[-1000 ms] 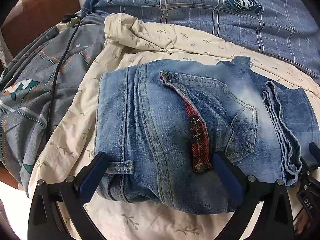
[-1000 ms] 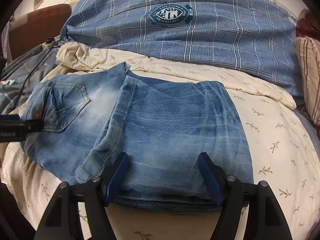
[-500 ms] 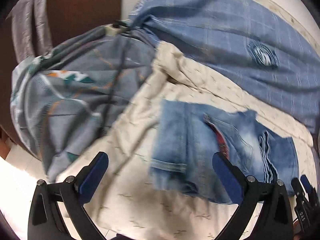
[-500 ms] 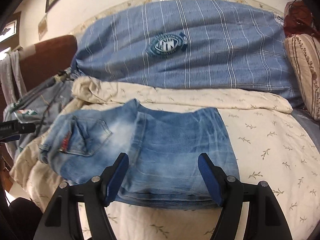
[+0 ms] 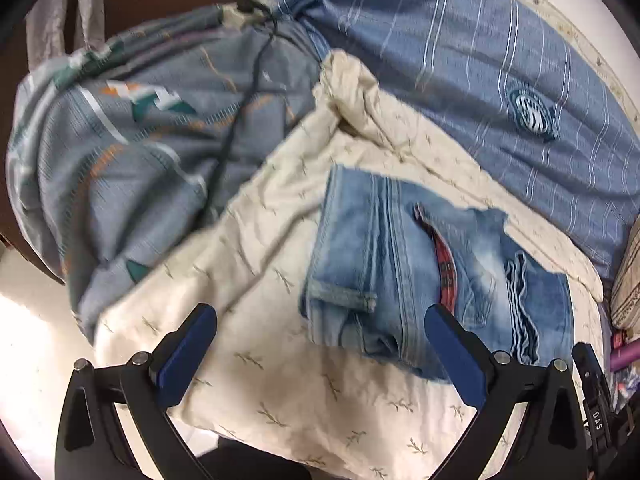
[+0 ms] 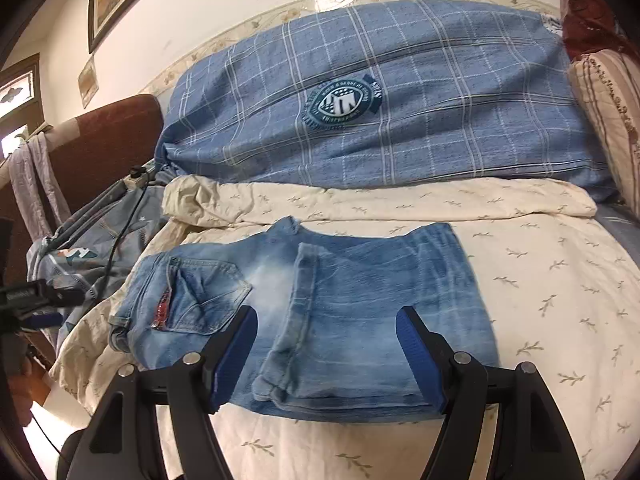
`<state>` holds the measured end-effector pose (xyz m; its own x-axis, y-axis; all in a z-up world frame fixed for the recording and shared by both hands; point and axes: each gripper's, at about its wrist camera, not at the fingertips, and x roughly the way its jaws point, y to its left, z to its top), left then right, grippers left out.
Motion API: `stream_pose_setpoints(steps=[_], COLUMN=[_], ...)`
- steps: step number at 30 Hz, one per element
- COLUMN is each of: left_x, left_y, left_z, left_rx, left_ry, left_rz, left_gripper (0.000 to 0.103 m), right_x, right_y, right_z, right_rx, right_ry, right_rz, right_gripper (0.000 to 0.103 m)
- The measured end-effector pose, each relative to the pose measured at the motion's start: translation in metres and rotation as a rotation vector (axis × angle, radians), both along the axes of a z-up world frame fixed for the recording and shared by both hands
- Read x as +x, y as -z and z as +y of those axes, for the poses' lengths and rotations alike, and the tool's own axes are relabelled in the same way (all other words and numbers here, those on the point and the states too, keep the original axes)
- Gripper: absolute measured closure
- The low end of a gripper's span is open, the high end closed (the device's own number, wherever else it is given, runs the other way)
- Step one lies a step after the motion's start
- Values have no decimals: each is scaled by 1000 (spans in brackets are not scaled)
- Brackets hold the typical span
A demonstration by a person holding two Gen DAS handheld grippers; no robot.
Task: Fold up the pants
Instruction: 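Move the left gripper to the edge of the folded jeans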
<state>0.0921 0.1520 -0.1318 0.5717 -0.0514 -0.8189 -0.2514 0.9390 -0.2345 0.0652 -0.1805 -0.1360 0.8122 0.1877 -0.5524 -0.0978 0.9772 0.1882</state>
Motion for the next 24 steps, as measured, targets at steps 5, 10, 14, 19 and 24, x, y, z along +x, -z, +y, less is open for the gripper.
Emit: stream_pose_setpoints(steps=[5,10,14,19,24], left_x=[2,10,20,37,56], left_y=[25,46,65,73,73], left_z=[-13,-22,-22,-24,-25], left_rx=[-96,-161,-236,-261,-269], left_ry=[39,50,27,11,2], left_rz=[63,103,154,160,138], left_gripper=[0,0,0,0,10], right_x=[2,4,5,9,12], right_y=[2,5,7,9,9], right_z=[9,7,2,-9,-19], right_rx=[-16,-13,-21,7,47], right_ry=[-24,-22,-15,11,32], right_rz=[4,19,24,40,50], right_gripper=[28,28,28,28,28])
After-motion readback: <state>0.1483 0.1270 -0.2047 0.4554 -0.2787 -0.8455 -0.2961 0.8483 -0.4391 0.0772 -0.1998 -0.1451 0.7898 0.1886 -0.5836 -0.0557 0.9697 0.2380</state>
